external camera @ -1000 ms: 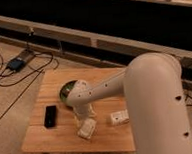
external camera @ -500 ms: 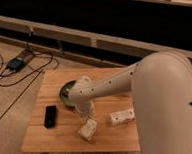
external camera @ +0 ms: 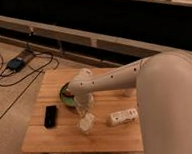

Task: Place the white sponge in the ceramic cup

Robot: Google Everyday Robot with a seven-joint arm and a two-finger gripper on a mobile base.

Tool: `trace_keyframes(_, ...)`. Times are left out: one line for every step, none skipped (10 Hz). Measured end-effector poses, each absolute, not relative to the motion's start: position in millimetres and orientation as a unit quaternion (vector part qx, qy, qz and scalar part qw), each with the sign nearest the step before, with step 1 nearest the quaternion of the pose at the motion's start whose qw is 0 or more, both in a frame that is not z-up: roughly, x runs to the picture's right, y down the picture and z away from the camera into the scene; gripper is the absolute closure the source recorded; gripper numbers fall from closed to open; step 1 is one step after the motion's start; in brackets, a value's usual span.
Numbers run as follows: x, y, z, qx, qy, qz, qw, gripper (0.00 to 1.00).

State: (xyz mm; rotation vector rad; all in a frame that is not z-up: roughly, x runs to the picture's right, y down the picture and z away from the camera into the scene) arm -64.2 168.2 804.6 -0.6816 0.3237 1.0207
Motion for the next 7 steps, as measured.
trace_keyframes(-55.4,148.7,806.3,-0.307,0.146,0.480,0.809,1.00)
trace_keyframes(-42.7,127.1,809.1,-0.294,0.142,0.482,0.813,1.00)
trace_keyframes(-27.4,105.2,812.8,-0.281,0.139,0.484,0.817,1.00)
trace_keyframes(-11.4,85.8,817.1,-0.267,0.136,0.488,0.819,1.00)
trace_keyframes(5.8,63.8,820.9,-0.256,0.132,0.493,0.821,1.00)
trace_keyframes(20.0,45.8,824.9,-0.247,0.125,0.498,0.822,1.00)
trace_keyframes(31.7,32.2,828.8,-0.240,0.119,0.501,0.823,1.00)
